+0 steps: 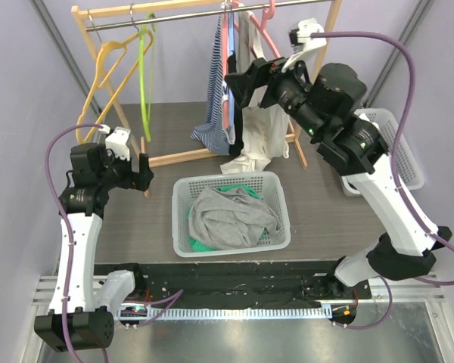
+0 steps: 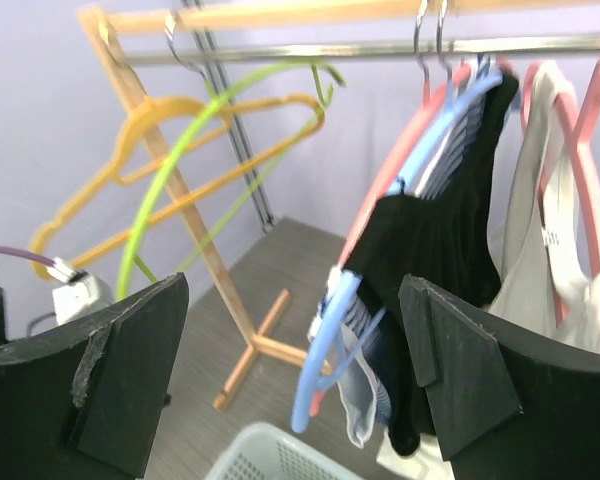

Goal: Remove the tank top from the hanger
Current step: Pick up the hanger from the clothesline.

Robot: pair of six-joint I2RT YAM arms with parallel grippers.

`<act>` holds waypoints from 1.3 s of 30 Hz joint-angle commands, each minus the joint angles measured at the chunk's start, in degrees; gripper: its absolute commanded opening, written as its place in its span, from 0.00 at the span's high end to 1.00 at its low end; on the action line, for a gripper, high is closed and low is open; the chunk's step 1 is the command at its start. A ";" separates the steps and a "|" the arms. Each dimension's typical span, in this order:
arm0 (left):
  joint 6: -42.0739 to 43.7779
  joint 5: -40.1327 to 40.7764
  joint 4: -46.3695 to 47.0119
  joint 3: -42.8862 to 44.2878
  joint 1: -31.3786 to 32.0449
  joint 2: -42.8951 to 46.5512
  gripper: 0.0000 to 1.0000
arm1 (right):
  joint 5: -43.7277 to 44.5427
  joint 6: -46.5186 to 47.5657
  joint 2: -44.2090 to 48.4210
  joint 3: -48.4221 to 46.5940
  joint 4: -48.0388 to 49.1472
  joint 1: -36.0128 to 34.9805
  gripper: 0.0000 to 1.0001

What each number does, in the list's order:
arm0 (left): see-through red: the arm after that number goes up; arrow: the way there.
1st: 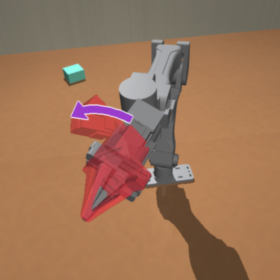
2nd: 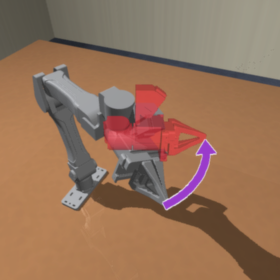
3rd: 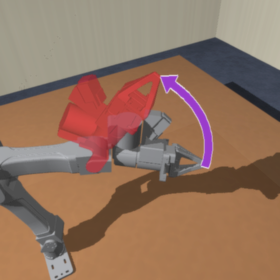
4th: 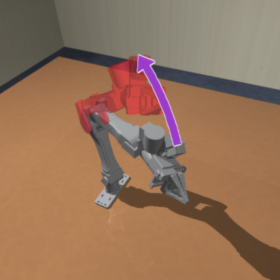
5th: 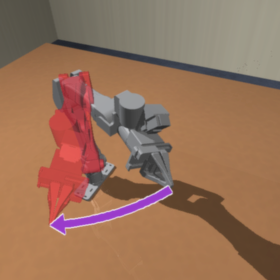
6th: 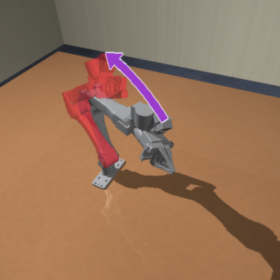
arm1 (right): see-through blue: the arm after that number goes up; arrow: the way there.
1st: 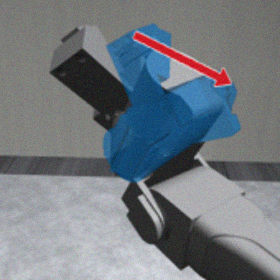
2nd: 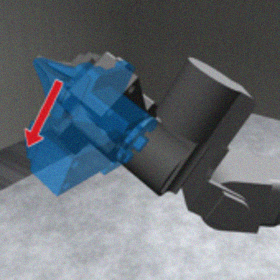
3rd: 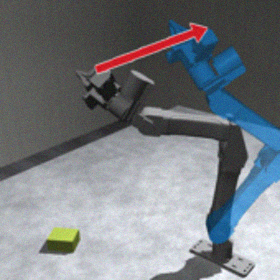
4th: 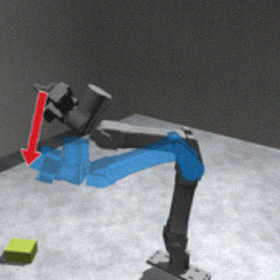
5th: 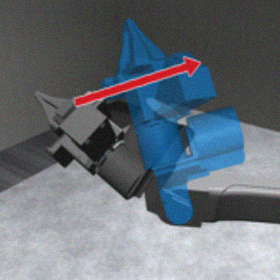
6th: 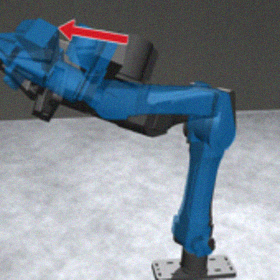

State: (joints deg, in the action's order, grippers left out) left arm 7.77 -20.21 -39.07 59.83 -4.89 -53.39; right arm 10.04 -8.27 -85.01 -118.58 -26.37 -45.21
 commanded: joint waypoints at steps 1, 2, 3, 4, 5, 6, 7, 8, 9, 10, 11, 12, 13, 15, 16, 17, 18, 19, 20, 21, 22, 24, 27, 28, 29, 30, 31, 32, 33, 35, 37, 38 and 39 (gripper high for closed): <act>0.58 -3.17 -3.47 4.41 0.14 1.00 0.00 | -6.06 -0.25 1.17 -0.24 6.76 -0.14 0.03; 0.41 -3.43 -3.38 4.33 0.14 1.35 0.00 | -7.74 -0.77 0.82 -0.24 8.25 -0.14 0.03; 0.14 -3.44 -3.21 4.33 0.05 1.62 0.00 | -8.98 -2.17 0.03 -0.33 8.96 -0.14 0.03; 0.05 -3.44 -3.03 4.24 0.05 1.97 0.00 | -9.25 -2.80 -0.41 -0.42 9.58 -0.14 0.03; 0.05 -3.61 -3.03 4.41 0.05 2.23 0.00 | -12.12 -3.41 -1.03 -0.68 10.28 -0.14 0.04; -0.21 -3.52 -3.12 4.59 0.14 2.32 0.00 | -12.76 -3.85 -2.16 -1.29 10.46 -0.14 0.03; -0.21 -3.44 -3.38 4.85 0.14 2.50 0.00 | -13.20 -4.73 -2.78 -1.47 10.38 -0.05 0.03; -0.30 -3.44 -3.73 5.38 0.05 2.50 0.01 | -13.82 -5.08 -3.23 -1.56 10.20 -0.14 0.04; -0.39 -3.26 -3.99 5.82 0.05 2.58 0.00 | -13.82 -5.17 -4.10 -1.47 9.94 -0.14 0.04; -0.47 -3.17 -4.69 6.17 0.14 2.76 0.00 | -13.47 -5.35 -4.46 -1.30 9.67 -0.14 0.04; -0.65 -3.09 -4.96 6.43 0.05 2.76 0.00 | -12.86 -5.44 -4.63 -1.04 8.54 -0.14 0.04; -0.65 -2.82 -5.22 7.05 0.05 3.02 0.00 | -12.25 -5.44 -4.72 0.01 8.18 -0.05 0.04; -0.65 -2.73 -5.66 7.23 0.05 3.20 0.00 | -11.89 -5.53 -4.29 0.98 8.18 0.21 0.04; -0.56 -2.30 -5.67 7.40 0.05 4.16 0.00 | -11.02 -6.05 -3.41 3.52 8.18 0.73 0.04; -0.39 -2.29 -5.58 7.49 0.14 4.43 0.00 | -10.84 -6.23 -2.62 4.23 8.18 1.17 0.04; -0.30 -2.21 -5.58 7.58 0.05 4.87 0.00 | -10.66 -6.32 -2.35 4.67 7.92 1.44 0.04; -0.30 -2.03 -5.67 8.10 0.05 4.78 0.00 | -10.48 -6.49 -2.09 5.37 7.65 1.79 0.04; -0.21 -1.86 -5.75 8.37 0.05 4.70 0.00 | -10.31 -6.58 -1.83 5.47 7.13 2.05 0.04; -0.30 -1.77 -5.93 8.72 0.05 4.26 0.00 | -10.31 -6.58 -1.56 5.56 6.69 2.58 0.04; -0.30 -1.59 -6.10 9.24 0.05 4.25 0.00 | -10.31 -6.58 -1.47 5.64 6.42 2.85 0.04; -0.30 -1.50 -6.19 9.77 0.05 3.99 0.00 | -10.31 -6.67 -1.30 5.82 5.98 2.93 0.04; -0.04 -1.33 -5.76 10.21 0.14 3.99 0.00 | -8.37 -6.67 -0.86 6.00 5.54 3.29 0.04; -0.03 -0.80 -5.49 10.39 0.05 3.90 0.00 | -8.29 -6.41 0.28 7.31 5.36 3.55 0.04; -0.04 -0.71 -5.58 10.22 0.05 3.82 0.00 | -8.29 -6.32 0.72 7.75 5.36 3.46 0.04; -0.04 -0.62 -5.49 10.13 0.05 3.82 0.00 | -8.29 -6.23 1.07 8.10 5.28 3.55 0.04; -0.04 -0.54 -5.40 9.95 0.05 3.90 0.00 | -8.37 -6.06 1.86 8.89 5.36 3.72 0.04; 0.05 -0.71 -5.23 9.78 0.05 3.99 0.00 | -8.55 -5.88 2.22 9.25 5.28 3.81 0.04; -0.03 -0.80 -5.05 9.34 0.05 3.99 0.00 | -8.81 -5.79 2.57 9.60 5.28 3.90 0.04; -0.04 -0.71 -4.96 9.34 0.05 4.08 0.00 | -8.73 -5.53 3.18 10.21 5.28 3.99 0.04; -0.30 -0.80 -4.79 9.34 0.05 3.90 0.00 | -8.29 -5.09 3.62 10.83 5.28 4.17 0.04; -0.47 -0.71 -4.44 9.34 0.05 3.82 0.00 | -8.20 -4.65 3.98 11.53 5.36 4.78 0.04; -0.56 -0.80 -4.44 9.60 0.14 3.90 0.00 | -8.20 -4.47 3.98 11.62 5.28 4.96 0.04; -0.56 -0.71 -4.44 9.95 0.05 3.90 0.00 | -8.20 -4.47 4.06 12.06 5.28 5.13 0.04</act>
State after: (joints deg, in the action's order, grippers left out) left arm 7.75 -21.02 -45.10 68.25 -4.89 -49.63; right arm 0.99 -13.69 -82.48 -107.39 -22.33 -40.97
